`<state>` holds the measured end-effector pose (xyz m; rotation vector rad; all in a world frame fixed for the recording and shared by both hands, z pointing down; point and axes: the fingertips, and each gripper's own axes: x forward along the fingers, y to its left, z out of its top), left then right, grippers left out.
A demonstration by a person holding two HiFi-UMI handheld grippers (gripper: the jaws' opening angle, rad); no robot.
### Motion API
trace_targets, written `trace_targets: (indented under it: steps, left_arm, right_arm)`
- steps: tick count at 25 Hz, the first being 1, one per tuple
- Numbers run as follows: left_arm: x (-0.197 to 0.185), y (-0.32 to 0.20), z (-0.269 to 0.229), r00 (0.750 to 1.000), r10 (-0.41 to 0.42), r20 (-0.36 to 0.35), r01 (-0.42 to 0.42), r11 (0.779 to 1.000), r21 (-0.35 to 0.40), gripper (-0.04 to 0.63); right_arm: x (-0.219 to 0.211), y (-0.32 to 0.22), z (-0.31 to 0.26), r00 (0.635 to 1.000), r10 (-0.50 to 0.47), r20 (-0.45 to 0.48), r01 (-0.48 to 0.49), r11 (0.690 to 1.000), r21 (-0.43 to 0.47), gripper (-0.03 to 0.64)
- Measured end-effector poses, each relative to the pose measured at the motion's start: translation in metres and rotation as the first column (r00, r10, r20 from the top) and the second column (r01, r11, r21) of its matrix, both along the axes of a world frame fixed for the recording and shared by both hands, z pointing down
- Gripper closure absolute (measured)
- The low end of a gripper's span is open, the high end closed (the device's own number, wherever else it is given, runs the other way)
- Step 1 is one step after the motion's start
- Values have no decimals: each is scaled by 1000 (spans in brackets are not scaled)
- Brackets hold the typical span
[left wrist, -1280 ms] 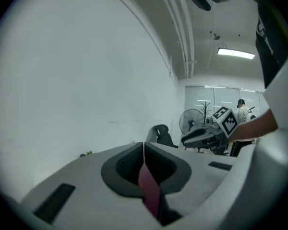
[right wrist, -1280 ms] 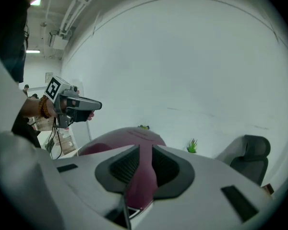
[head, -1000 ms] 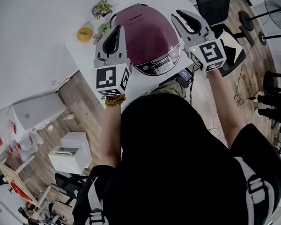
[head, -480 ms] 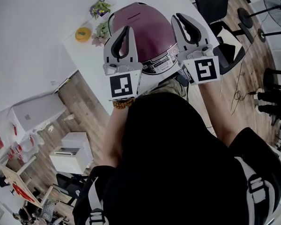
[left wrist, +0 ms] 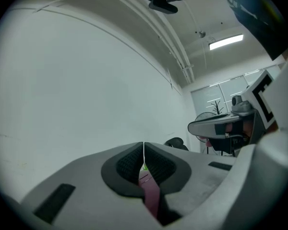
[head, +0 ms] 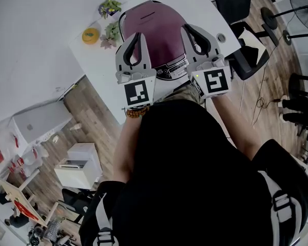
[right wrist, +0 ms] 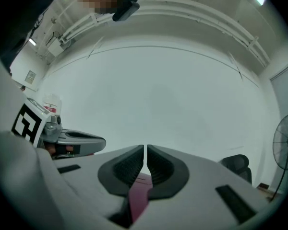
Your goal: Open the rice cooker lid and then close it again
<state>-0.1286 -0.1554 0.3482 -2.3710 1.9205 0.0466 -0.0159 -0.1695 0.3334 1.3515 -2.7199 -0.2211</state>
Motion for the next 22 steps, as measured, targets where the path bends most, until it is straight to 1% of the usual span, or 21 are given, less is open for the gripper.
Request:
trace_targets:
  steps: [3,6,9,13,18,22]
  left_arm:
    - [-1,1,8,1000,-2,8,2,1000,-16,569]
    - [-1,2,18,1000,3,30,-2,999,-53,569]
    - [-4,3,23,1000,2,23,-1,998,-69,569]
    - [-10,4,28,1000,-9,26,11,995,-95,569]
    - [-10,1,32,1000,-11,7,11,994,-109,569]
    - [-9,1,35,1000,-10,1,10,993,-118,569]
  right_arm:
    - [-16,9,10,999,-36,2,36,999,-30,575]
    - [-30,15,27,997,-75,22,77,991,-106,575]
    - [-41,23,41,993,-112,28,115,981,-157,578]
    - [-51,31,51,991,-137,8,136,974,-183,586]
    - [-54,37,64,987,-158,-25,149,964,-221,588]
    - [-55,37,63,987,-161,-13,154,963,-222,588]
